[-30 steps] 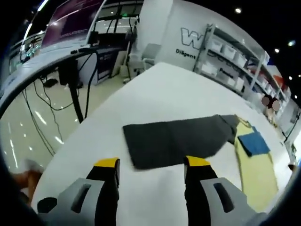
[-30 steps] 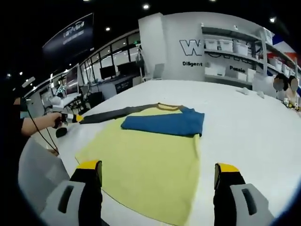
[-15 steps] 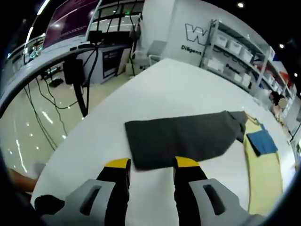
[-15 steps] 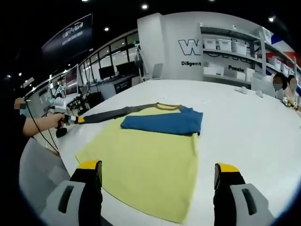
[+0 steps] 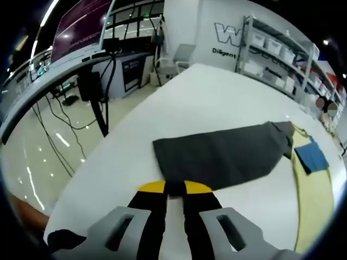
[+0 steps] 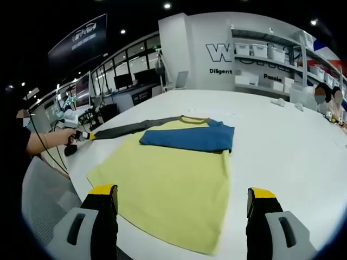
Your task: Fold the garment on the visible template until the final outline fits inside the template.
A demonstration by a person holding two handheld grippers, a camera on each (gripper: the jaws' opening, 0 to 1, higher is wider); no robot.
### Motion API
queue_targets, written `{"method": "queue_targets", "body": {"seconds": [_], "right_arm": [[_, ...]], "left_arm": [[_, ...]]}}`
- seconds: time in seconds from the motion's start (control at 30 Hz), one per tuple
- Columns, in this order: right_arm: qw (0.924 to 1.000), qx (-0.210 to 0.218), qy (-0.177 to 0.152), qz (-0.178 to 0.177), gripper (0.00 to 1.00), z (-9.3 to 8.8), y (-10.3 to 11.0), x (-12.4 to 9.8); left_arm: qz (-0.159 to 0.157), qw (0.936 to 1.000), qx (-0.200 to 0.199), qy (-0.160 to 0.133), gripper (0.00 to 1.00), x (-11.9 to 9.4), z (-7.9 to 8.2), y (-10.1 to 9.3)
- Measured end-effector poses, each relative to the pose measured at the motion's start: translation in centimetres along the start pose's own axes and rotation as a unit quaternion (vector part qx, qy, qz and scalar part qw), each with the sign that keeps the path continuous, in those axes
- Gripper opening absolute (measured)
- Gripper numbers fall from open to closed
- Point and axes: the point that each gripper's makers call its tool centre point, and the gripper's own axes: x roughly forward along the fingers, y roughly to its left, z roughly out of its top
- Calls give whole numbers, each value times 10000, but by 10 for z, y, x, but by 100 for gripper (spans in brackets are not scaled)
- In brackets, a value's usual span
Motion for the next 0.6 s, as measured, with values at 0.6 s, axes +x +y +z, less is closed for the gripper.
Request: {"method": "queue_targets", "body": {"seconds": [0.6], "right_arm": [[9999,61,59,65,99,-4,5,0]], "left_arm": [[68,9994,329,24,0,8,7,7]]}}
